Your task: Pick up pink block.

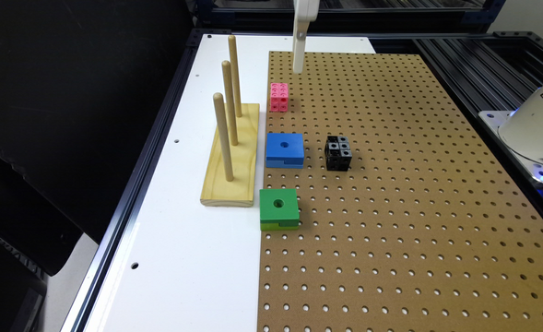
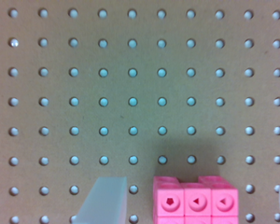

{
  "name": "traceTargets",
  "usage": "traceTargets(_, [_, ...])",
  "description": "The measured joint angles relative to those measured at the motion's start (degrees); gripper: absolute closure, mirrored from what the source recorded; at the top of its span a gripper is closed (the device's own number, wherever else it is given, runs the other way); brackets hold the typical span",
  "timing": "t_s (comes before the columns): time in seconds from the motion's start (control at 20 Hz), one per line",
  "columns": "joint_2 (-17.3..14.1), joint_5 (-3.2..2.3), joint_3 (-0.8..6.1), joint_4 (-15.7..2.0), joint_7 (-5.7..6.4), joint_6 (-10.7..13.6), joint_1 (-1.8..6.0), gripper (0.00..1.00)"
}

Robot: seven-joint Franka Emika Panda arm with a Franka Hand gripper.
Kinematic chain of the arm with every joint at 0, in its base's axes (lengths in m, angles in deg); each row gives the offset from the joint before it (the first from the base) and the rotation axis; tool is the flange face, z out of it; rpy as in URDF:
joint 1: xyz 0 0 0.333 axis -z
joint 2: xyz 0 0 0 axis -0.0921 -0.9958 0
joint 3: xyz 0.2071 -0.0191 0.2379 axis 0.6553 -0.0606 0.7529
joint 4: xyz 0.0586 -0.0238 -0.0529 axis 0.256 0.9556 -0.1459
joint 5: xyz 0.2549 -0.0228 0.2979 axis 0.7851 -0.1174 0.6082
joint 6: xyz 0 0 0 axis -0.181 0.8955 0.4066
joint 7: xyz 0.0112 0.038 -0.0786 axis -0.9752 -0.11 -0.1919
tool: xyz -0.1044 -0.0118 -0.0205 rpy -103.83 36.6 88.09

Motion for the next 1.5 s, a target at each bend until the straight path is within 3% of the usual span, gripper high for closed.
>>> traceTargets(0.35, [-1.2,-0.01,0.31,-0.93,0.00,-1.1,-0.14,0.00])
traceTargets(0.6, [-4.4,-0.01,0.48,-1.51,0.00,-3.8,-0.23,0.00])
traceTargets(0.75, [-5.5,-0.01,0.49,-2.61,0.00,-3.9,-0.23,0.00])
traceTargets(1.05, [-6.4,-0.01,0.58,-2.93,0.00,-4.1,-0.27,0.00])
traceTargets(1.4, [-10.4,-0.02,0.60,-3.19,0.00,-7.8,-0.28,0.00])
traceTargets(1.5, [-11.2,-0.02,0.70,-3.95,0.01,-8.0,-0.41,0.00])
